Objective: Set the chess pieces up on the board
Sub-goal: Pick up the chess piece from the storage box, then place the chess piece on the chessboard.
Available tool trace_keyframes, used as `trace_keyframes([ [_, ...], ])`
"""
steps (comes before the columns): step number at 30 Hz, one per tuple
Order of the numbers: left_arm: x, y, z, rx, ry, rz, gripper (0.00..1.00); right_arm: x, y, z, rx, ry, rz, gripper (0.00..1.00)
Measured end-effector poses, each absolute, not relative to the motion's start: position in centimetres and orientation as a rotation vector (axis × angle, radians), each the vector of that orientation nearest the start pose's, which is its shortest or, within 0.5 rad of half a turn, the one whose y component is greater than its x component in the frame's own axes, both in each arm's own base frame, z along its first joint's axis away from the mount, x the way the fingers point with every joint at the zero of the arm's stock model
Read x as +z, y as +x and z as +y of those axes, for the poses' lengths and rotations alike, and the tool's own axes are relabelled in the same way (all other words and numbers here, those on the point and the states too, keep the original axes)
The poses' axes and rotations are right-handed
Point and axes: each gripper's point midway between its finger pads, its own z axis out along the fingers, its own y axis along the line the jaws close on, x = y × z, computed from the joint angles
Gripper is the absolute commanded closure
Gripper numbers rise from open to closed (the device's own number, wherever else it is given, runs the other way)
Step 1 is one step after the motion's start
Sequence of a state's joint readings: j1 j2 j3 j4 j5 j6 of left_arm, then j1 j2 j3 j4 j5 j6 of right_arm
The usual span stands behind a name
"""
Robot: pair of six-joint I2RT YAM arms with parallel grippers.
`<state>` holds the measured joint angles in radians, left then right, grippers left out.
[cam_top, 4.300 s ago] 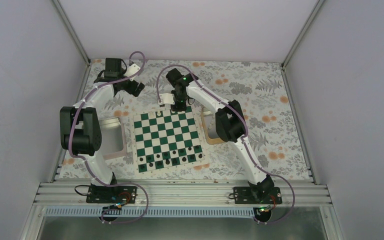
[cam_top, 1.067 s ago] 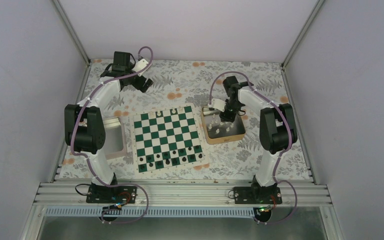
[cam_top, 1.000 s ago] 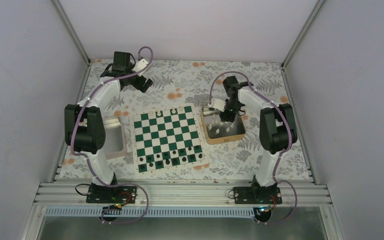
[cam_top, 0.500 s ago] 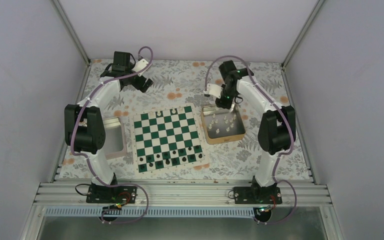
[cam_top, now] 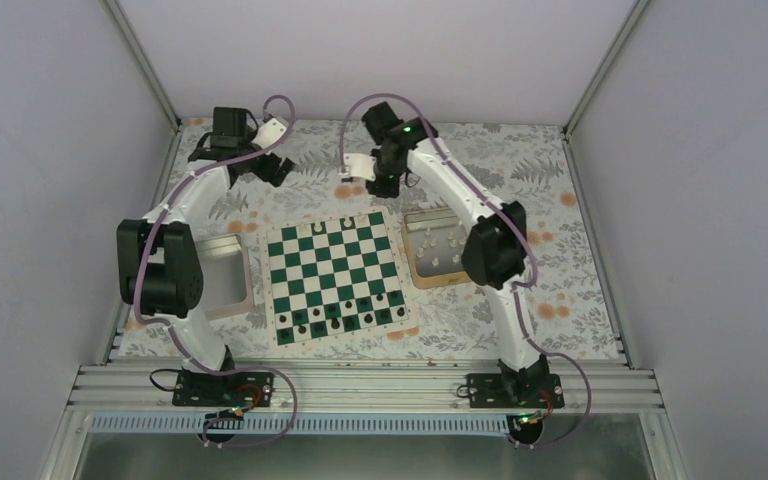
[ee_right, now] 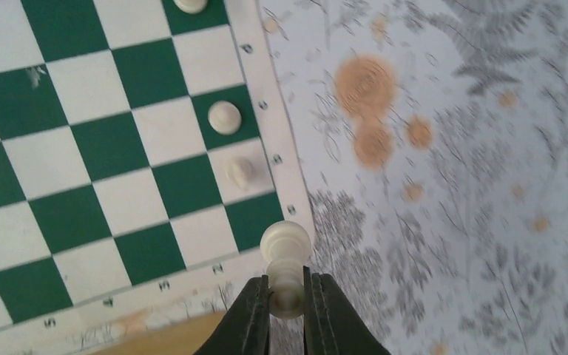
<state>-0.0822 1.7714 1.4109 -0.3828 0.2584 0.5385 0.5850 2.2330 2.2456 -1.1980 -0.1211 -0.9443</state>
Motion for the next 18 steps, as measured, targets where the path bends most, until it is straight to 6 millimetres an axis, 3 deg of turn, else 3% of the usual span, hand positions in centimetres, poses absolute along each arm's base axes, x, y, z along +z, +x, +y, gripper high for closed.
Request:
trace_keyframes([
  [7, 18.0, 49.2, -4.9, -0.022, 0.744, 2.153, 0.00, 12.2, 40.4, 34.7, 0.119, -2.040, 1.884, 0.93],
  [18, 15.7, 48.2, -3.7, -0.025, 0.724, 2.192, 0.00, 11.6, 39.6, 39.7, 0.137, -2.062, 1.730, 0.93],
])
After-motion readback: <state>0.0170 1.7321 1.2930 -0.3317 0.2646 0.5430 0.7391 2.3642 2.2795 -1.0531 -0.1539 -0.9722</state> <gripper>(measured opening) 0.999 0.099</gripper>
